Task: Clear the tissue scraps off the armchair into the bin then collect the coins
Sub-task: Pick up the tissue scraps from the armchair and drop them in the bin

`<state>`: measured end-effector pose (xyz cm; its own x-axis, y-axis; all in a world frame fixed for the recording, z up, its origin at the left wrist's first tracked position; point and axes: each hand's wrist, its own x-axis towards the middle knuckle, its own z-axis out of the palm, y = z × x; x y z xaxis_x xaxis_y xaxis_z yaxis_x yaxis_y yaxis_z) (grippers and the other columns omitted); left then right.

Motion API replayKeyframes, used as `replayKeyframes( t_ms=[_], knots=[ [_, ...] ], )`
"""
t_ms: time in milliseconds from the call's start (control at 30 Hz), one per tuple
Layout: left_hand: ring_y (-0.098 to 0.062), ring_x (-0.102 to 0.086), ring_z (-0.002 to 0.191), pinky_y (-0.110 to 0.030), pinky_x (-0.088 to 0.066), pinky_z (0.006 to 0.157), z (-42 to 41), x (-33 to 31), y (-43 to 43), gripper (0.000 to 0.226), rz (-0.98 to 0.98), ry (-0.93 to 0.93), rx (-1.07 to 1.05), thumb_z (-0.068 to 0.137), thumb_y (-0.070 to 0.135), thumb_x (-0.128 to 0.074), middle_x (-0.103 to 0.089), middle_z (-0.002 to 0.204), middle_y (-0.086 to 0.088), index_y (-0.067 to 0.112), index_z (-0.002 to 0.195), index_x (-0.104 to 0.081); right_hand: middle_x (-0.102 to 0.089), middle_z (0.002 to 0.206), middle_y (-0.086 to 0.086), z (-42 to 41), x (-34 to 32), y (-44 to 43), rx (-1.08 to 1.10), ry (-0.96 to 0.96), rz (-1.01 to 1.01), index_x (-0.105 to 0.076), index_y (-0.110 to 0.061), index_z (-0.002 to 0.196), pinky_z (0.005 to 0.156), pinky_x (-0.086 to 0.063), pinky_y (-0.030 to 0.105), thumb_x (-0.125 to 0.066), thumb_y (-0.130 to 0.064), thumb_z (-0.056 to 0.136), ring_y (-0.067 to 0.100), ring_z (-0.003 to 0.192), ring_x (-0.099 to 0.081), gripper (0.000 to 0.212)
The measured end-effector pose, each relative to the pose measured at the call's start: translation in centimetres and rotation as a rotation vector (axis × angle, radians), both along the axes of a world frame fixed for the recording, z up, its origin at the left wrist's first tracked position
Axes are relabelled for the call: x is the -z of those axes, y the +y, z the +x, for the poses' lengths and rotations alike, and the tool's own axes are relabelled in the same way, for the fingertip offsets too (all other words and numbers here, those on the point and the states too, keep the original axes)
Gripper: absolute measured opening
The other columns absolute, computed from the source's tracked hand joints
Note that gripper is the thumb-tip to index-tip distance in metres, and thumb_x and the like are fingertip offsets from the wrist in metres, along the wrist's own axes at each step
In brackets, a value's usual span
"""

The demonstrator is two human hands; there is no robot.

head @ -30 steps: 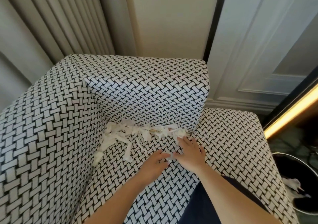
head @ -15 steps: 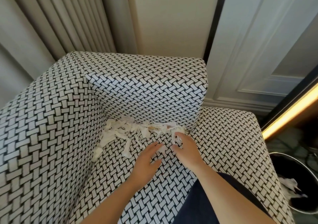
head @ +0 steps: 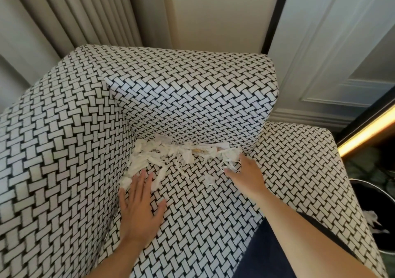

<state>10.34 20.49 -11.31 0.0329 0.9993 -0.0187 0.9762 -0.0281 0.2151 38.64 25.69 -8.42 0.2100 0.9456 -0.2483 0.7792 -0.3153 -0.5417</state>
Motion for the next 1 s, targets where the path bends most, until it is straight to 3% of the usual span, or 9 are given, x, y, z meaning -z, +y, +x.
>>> replayKeyframes(
  t_ms=[100, 200, 433, 600, 667, 733, 833, 933, 1000],
  knots=[
    [-0.007, 0.011, 0.143, -0.046, 0.006, 0.117, 0.1, 0.1, -0.2, 0.077, 0.003, -0.033, -0.022, 0.084, 0.063, -0.016, 0.011, 0.157, 0.010, 0.028, 0.149, 0.004, -0.056, 0.113, 0.000, -0.4, 0.5, 1.3, 0.088, 0.053, 0.039, -0.052, -0.017, 0.122, 0.094, -0.044, 0.042, -0.060, -0.044, 0.084, 0.020, 0.107, -0.053, 0.047],
    [-0.008, 0.001, 0.144, -0.040, 0.003, 0.117, -0.2, 0.6, 0.0, 0.075, 0.015, -0.023, -0.011, 0.085, 0.062, -0.017, 0.003, 0.158, 0.008, 0.029, 0.149, 0.001, -0.062, 0.102, -0.002, -1.2, 1.4, 2.6, 0.146, -0.002, 0.100, -0.056, -0.015, 0.109, 0.094, -0.045, 0.043, -0.063, -0.047, 0.081, 0.020, 0.098, -0.058, 0.043],
    [-0.011, -0.005, 0.144, -0.037, -0.003, 0.116, -0.2, 0.9, 0.1, 0.070, 0.011, -0.001, 0.006, 0.087, 0.057, -0.022, -0.010, 0.157, 0.004, 0.029, 0.150, -0.007, -0.055, 0.125, 0.001, 0.4, 2.6, 3.8, -0.043, -0.243, 0.033, -0.050, -0.019, 0.128, 0.106, -0.034, 0.043, -0.053, -0.060, 0.082, 0.025, 0.121, -0.046, 0.061],
    [-0.010, -0.001, 0.144, -0.038, -0.002, 0.115, -0.2, 0.8, 0.1, 0.068, 0.004, 0.011, 0.013, 0.089, 0.056, -0.020, -0.010, 0.157, 0.003, 0.029, 0.150, -0.009, -0.058, 0.120, 0.002, -1.0, 3.0, 3.9, -0.196, -0.333, 0.148, -0.050, -0.018, 0.126, 0.097, -0.042, 0.038, -0.051, -0.047, 0.088, 0.023, 0.111, -0.049, 0.048],
    [-0.010, -0.001, 0.144, -0.039, -0.003, 0.115, -0.1, 0.8, 0.2, 0.067, 0.004, 0.015, 0.014, 0.089, 0.056, -0.021, -0.010, 0.157, 0.004, 0.029, 0.150, -0.009, -0.060, 0.112, 0.002, -1.9, 2.6, 3.6, -0.157, -0.241, 0.203, -0.054, -0.015, 0.122, 0.090, -0.047, 0.037, -0.062, -0.035, 0.087, 0.020, 0.101, -0.053, 0.041],
    [-0.010, -0.001, 0.145, -0.041, -0.004, 0.115, -0.1, 0.9, 0.3, 0.068, -0.005, 0.024, 0.018, 0.089, 0.056, -0.021, -0.009, 0.157, 0.004, 0.029, 0.150, -0.009, -0.063, 0.092, -0.005, -2.8, 1.7, 3.2, -0.156, -0.072, 0.223, -0.060, -0.013, 0.111, 0.068, -0.051, 0.026, -0.068, -0.024, 0.083, 0.010, 0.076, -0.058, 0.031],
    [-0.010, -0.001, 0.145, -0.041, -0.005, 0.115, -0.2, 1.0, 0.0, 0.067, -0.006, 0.025, 0.011, 0.089, 0.056, -0.021, -0.008, 0.157, 0.005, 0.029, 0.150, -0.010, -0.060, 0.074, -0.012, -3.5, 0.8, 2.7, -0.145, 0.130, 0.184, -0.062, -0.013, 0.102, 0.041, -0.038, 0.012, -0.068, -0.014, 0.083, 0.001, 0.050, -0.051, 0.020],
    [-0.009, 0.000, 0.144, -0.041, -0.004, 0.115, -0.3, 1.0, -0.1, 0.067, -0.004, 0.022, 0.007, 0.089, 0.056, -0.021, -0.008, 0.157, 0.006, 0.029, 0.149, -0.011, -0.061, 0.070, -0.007, -4.1, -0.1, 2.4, -0.114, 0.206, 0.199, -0.060, -0.013, 0.096, 0.037, -0.037, 0.013, -0.066, -0.007, 0.083, 0.002, 0.046, -0.047, 0.015],
    [-0.009, 0.001, 0.144, -0.040, -0.004, 0.115, -0.3, 1.0, -0.1, 0.067, -0.005, 0.015, 0.004, 0.089, 0.056, -0.022, -0.009, 0.157, 0.006, 0.028, 0.149, -0.012, -0.060, 0.071, -0.009, -4.4, -0.8, 2.2, -0.147, 0.119, 0.226, -0.058, -0.017, 0.093, 0.040, -0.038, 0.013, -0.068, -0.007, 0.080, 0.000, 0.049, -0.047, 0.019]
  ],
)
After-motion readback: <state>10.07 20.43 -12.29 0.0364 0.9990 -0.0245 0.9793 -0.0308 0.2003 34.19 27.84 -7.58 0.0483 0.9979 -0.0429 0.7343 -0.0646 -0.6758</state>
